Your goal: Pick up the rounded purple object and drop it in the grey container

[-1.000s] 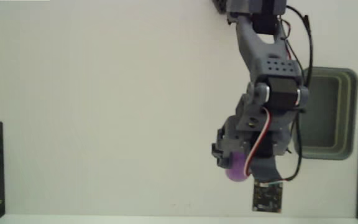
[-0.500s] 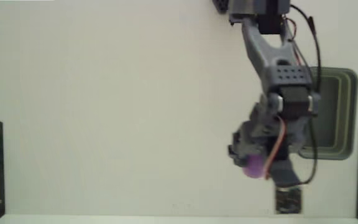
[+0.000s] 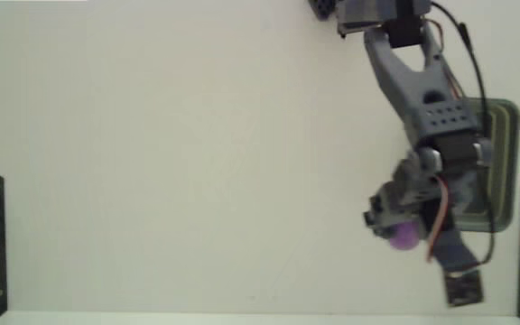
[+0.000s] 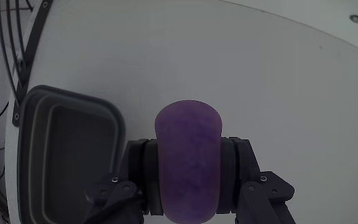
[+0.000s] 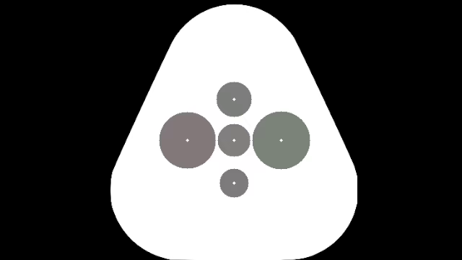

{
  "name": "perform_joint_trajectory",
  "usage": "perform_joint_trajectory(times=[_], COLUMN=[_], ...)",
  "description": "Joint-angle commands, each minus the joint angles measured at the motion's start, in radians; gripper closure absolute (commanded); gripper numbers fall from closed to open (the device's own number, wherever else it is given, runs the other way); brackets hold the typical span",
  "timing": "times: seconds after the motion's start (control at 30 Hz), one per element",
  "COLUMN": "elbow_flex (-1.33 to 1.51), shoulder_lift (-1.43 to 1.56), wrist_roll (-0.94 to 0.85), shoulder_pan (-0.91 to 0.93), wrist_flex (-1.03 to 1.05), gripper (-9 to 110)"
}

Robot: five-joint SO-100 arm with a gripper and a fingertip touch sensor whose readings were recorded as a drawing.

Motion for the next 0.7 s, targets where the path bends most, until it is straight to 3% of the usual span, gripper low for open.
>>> perform_joint_trajectory(times=[0.0,0.67], elbow_flex=[0.015,0.223], shoulder_lift=[0.118,0.171], wrist_roll=[0.003,0.003], shoulder_pan=[-0.051,-0.275], wrist_flex=[-0.038,-0.139], gripper=[57,57])
